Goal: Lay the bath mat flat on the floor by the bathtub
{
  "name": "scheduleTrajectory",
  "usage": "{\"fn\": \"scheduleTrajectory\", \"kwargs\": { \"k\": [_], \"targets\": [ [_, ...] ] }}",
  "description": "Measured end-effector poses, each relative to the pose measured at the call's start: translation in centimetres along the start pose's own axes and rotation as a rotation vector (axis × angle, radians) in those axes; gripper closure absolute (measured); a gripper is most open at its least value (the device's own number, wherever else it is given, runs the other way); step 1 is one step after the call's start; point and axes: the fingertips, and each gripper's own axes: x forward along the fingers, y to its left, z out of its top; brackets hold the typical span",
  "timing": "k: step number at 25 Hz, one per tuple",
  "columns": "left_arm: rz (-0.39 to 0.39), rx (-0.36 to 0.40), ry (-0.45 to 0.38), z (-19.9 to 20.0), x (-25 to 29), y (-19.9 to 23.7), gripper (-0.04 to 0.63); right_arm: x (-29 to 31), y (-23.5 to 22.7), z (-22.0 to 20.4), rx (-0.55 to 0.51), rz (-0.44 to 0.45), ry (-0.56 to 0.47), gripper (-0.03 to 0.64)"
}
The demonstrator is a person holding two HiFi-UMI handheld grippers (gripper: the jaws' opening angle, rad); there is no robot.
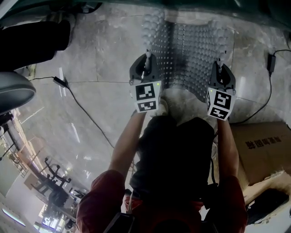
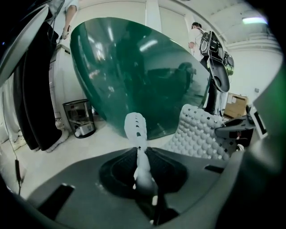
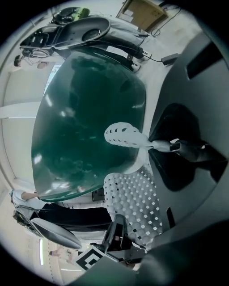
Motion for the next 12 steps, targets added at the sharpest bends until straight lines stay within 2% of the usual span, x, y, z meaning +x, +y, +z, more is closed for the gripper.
{"fn": "scheduleTrajectory", "kwargs": {
  "k": [5, 12],
  "targets": [
    [0.021, -0.005, -0.001, -1.4, 1.0, 1.6, 0.532, 1.3, 0.5, -1.0, -0.027, -0.008, -0.004, 0.563],
    [0.062, 0.019, 0.014, -3.5, 2.2, 2.6, 0.532, 1.8, -1.2, -3.6, -0.035, -0.030, -0.016, 0.561]
  ]
}}
